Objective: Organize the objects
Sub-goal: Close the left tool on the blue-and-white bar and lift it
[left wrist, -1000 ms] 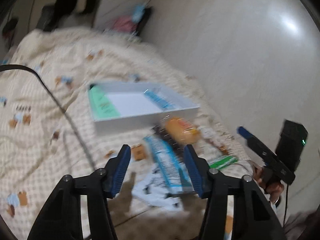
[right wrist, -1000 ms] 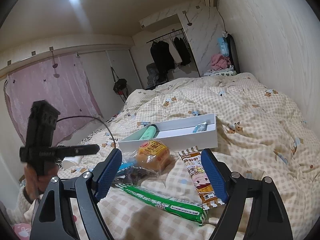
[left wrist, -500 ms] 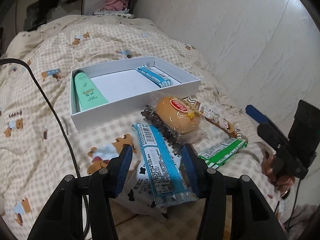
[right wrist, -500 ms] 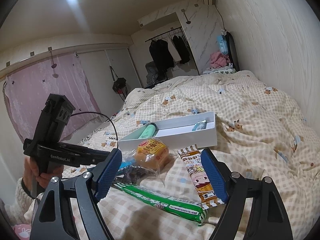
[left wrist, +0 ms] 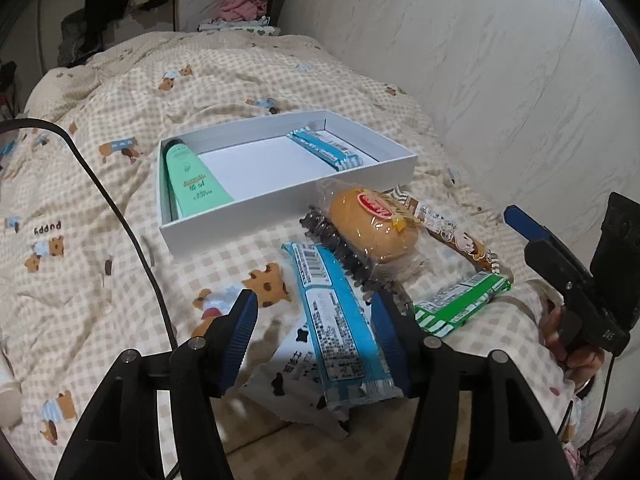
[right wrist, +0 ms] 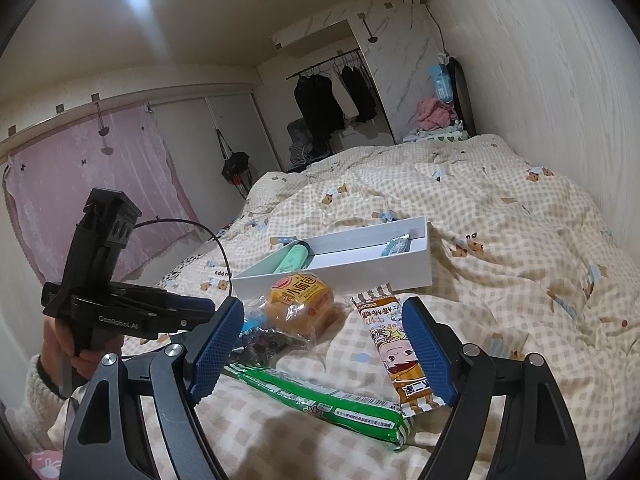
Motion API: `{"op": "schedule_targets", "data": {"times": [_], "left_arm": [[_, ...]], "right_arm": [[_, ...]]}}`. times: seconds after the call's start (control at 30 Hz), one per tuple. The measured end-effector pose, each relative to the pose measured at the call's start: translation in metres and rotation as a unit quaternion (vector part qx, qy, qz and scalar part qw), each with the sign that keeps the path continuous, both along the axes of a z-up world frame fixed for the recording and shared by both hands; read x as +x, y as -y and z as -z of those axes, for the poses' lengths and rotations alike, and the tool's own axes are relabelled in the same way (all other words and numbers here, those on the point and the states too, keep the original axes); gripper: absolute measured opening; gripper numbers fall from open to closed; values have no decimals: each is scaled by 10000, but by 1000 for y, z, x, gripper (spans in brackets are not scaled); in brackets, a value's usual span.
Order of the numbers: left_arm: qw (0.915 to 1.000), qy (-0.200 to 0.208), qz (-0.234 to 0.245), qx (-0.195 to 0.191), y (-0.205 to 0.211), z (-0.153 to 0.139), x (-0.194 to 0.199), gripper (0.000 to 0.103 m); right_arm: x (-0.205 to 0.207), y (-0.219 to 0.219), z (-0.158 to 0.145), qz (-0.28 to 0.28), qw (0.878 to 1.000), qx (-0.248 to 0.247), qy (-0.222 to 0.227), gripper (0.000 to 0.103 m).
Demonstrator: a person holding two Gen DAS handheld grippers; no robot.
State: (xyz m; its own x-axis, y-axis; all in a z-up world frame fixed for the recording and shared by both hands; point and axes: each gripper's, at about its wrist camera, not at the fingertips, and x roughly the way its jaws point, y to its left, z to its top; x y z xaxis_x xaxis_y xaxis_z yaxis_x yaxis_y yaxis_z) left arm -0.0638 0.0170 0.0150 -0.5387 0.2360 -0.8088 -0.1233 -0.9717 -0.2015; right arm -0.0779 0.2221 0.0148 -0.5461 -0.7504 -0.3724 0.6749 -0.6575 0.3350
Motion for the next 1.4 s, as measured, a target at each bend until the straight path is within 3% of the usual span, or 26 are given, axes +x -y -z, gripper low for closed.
{"op": "schedule_targets", "data": {"times": [0.2,0.3,0.43,0.6,0.67,0.73,0.83,0.9,1.07,1.17,1.4], "left_arm": [[10000,-31,78,-53,-8,1,-2,64],[9997,-1,124,-220,-13,1,-3,68],[9981,160,128,-573,-21,3,-10,68],[9966,228,258,-748,-33,1,-17,68],[9965,77,124,-827,-32,0,-15,53],[9963,-12,-186,-840,-25,-2,-13,29],[9995,12,-163,-259,-12,-2,-9,25],[9999,27,-153,21,-5,-2,-6,25],[9993,-134,-353,75,-2,3,-5,28],[9989,-81,-461,-30,-6,14,-9,35],[9990,-326,-170,-260,-24,16,-2,57]], "right_arm": [[-3,-1,2,32,9999,-7,102,82],[-1,0,1,34,10000,-8,90,82],[0,-1,0,41,10000,-31,81,82],[0,-1,-1,31,10000,-27,81,82],[0,-1,-1,19,10000,-22,93,82],[0,-1,-1,17,10000,-23,93,82],[-2,-1,-1,-7,9999,-17,109,82],[-3,-1,0,-28,9999,-25,134,82],[-6,1,2,-62,9998,-24,192,82],[-4,5,1,-94,9998,62,136,82],[-4,7,2,-114,9998,114,121,82]]}}
